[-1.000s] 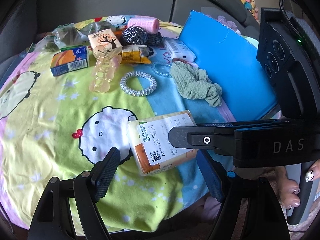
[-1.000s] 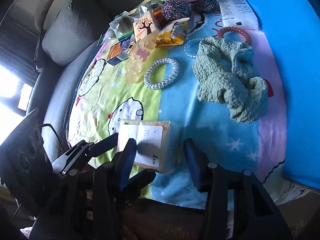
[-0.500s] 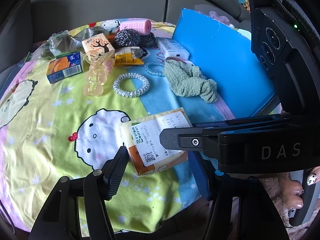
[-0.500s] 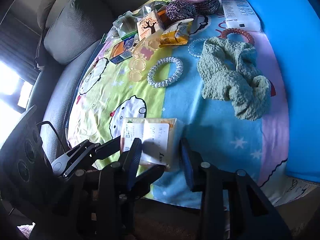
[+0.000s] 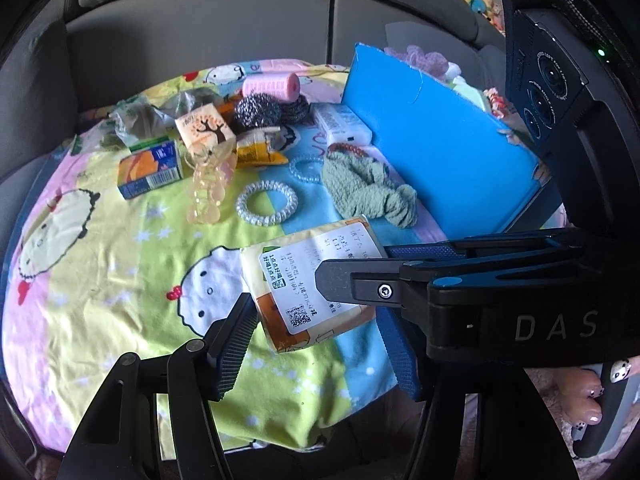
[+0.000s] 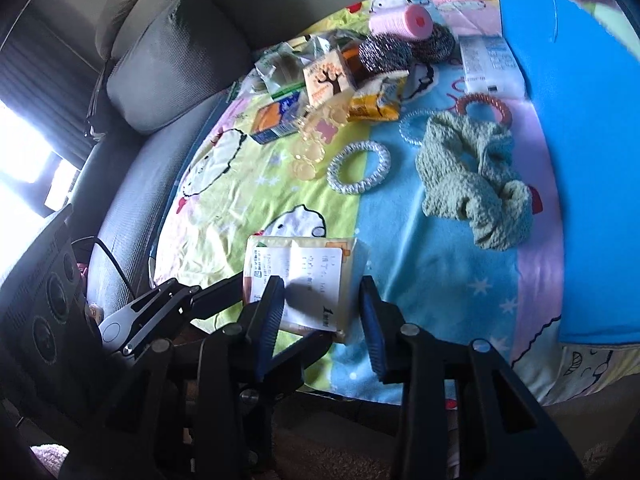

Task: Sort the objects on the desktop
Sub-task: 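Close both tools on the tan packet and lift it, then carry the held packet with both tools toward the cardboard box, then lower the packet into the box and open both tools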

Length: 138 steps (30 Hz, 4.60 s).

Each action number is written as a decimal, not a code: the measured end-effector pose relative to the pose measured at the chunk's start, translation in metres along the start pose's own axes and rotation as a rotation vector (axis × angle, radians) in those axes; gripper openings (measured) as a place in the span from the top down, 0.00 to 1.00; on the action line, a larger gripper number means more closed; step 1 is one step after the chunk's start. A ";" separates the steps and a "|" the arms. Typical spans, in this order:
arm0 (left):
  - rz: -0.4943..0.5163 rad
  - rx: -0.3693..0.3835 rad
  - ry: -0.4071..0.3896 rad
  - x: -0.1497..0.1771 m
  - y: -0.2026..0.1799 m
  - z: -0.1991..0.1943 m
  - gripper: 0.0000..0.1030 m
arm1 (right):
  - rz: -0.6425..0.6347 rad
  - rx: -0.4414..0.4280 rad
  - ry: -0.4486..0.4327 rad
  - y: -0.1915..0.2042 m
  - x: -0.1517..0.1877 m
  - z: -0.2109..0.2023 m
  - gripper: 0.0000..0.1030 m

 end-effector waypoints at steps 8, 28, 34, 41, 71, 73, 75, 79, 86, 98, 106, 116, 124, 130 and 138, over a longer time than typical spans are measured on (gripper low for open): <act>-0.001 -0.014 -0.036 -0.010 0.002 -0.017 0.39 | -0.075 0.022 -0.039 0.020 -0.006 -0.014 0.63; -0.004 -0.064 -0.198 -0.071 -0.001 -0.072 0.39 | -0.257 0.024 -0.165 0.064 -0.052 -0.074 0.63; 0.021 -0.068 -0.255 -0.087 -0.010 -0.082 0.39 | -0.314 0.035 -0.229 0.068 -0.060 -0.095 0.63; 0.048 -0.072 -0.264 -0.103 -0.023 -0.073 0.39 | -0.301 0.040 -0.260 0.052 -0.071 -0.106 0.63; 0.227 0.043 -0.278 -0.161 -0.121 -0.043 0.39 | -0.129 0.066 -0.422 -0.032 -0.079 -0.184 0.61; 0.237 0.056 -0.275 -0.164 -0.127 -0.041 0.39 | -0.116 0.069 -0.429 -0.038 -0.077 -0.189 0.61; 0.248 0.064 -0.273 -0.167 -0.133 -0.038 0.39 | -0.101 0.073 -0.439 -0.044 -0.076 -0.194 0.61; 0.273 0.081 -0.272 -0.173 -0.147 -0.031 0.39 | -0.065 0.074 -0.454 -0.060 -0.075 -0.204 0.61; 0.311 0.131 -0.255 -0.183 -0.172 -0.019 0.39 | -0.011 0.084 -0.482 -0.085 -0.071 -0.221 0.61; 0.370 0.181 -0.203 -0.196 -0.214 0.014 0.39 | 0.100 0.118 -0.488 -0.138 -0.067 -0.235 0.61; 0.375 0.218 -0.144 -0.203 -0.229 0.039 0.39 | 0.169 0.125 -0.473 -0.167 -0.068 -0.236 0.61; 0.355 0.263 -0.046 -0.205 -0.237 0.065 0.39 | 0.233 0.131 -0.426 -0.193 -0.070 -0.225 0.61; 0.334 0.287 0.010 -0.206 -0.239 0.081 0.39 | 0.260 0.157 -0.403 -0.204 -0.070 -0.219 0.61; 0.330 0.290 0.034 -0.207 -0.243 0.089 0.39 | 0.283 0.166 -0.394 -0.212 -0.071 -0.216 0.61; 0.314 0.289 0.074 -0.208 -0.245 0.101 0.39 | 0.296 0.194 -0.378 -0.220 -0.073 -0.209 0.61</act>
Point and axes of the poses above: each gripper's, at about its wrist camera, not at the fingertips, and z roughly the way its jaws point, y to its left, x to its underside, the point moved 1 cm from there along z, roughly the way its jaws point, and after that the axes turned 5 degrees about -x, right-handed, at the moved point
